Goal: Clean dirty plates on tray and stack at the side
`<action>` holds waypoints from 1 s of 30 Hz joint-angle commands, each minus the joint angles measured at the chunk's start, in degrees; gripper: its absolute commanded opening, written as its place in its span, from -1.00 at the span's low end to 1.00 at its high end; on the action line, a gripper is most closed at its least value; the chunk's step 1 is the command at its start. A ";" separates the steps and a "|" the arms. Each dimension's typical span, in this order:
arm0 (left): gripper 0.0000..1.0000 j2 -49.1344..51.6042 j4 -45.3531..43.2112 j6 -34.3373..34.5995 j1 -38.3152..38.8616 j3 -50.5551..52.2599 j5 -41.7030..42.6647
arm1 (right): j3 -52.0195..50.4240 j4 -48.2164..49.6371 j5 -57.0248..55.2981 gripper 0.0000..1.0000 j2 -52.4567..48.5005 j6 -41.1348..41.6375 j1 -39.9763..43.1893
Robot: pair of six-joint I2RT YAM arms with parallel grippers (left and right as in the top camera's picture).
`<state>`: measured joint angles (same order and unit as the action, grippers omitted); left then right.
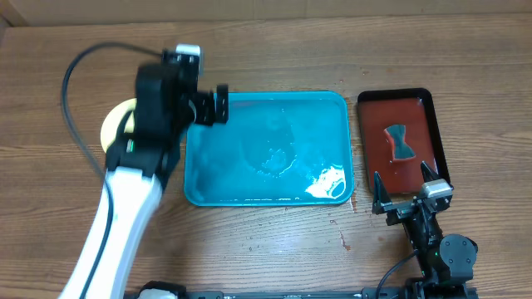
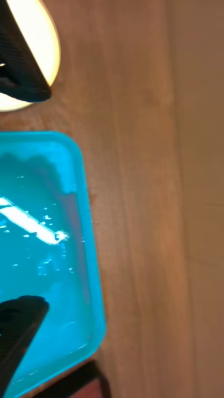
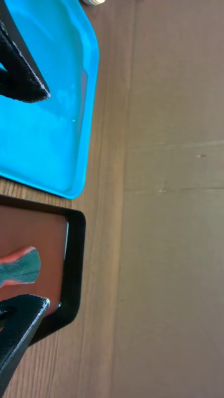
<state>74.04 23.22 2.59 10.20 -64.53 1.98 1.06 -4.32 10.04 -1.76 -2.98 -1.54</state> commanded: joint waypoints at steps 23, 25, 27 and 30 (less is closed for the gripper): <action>0.99 -64.54 -19.26 -16.65 -8.48 57.42 5.11 | -0.61 0.33 -0.59 1.00 0.42 0.44 -0.44; 1.00 -67.45 -19.23 -17.44 -8.68 59.01 5.11 | -0.61 0.35 -0.59 1.00 0.42 0.44 -0.44; 0.99 -69.61 -19.19 -17.44 -9.01 60.13 5.11 | -0.61 0.33 -0.59 1.00 0.42 0.44 -0.44; 0.99 -71.01 -18.67 -17.68 -9.51 61.22 5.03 | -0.61 0.33 -0.59 1.00 0.42 0.44 -0.44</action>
<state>4.56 4.49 -13.15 1.41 -4.49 6.68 1.06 -4.29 10.04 -1.76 -2.96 -1.58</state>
